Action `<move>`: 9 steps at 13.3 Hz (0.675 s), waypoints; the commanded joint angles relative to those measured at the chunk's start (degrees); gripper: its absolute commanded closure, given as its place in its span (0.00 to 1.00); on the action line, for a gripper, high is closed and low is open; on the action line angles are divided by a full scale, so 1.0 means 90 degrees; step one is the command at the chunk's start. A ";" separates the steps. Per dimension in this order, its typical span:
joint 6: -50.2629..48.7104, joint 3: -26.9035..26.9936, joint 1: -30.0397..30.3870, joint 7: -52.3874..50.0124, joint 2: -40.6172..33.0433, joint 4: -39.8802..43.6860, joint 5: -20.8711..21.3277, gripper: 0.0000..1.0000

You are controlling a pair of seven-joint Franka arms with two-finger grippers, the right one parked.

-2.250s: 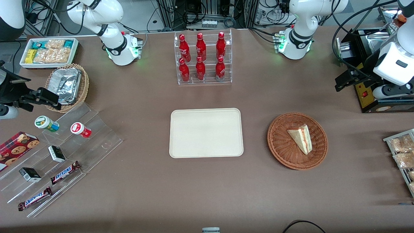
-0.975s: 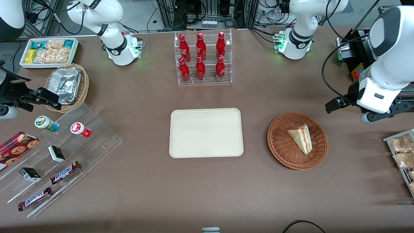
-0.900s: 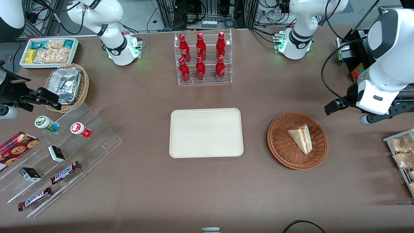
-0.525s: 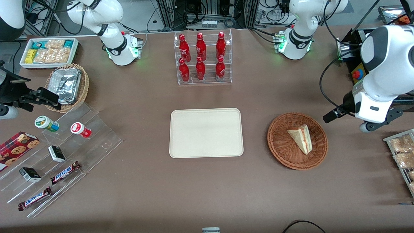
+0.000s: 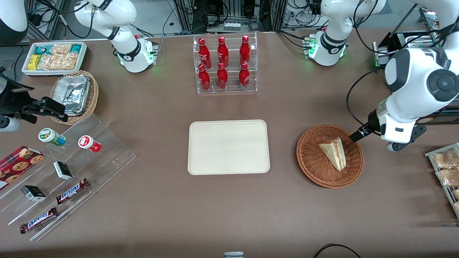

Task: Place sandwich from basket to tray
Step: 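Lower the open left gripper onto the sandwich and close on it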

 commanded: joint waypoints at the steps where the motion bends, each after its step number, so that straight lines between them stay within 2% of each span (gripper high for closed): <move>1: 0.0272 -0.0159 -0.0013 -0.0142 0.0261 -0.0163 -0.0071 0.00; 3: 0.0506 -0.0344 -0.0013 -0.0132 0.0495 -0.0163 -0.0071 0.00; 9: 0.0829 -0.0413 -0.0013 0.0071 0.0896 -0.0163 -0.0032 0.00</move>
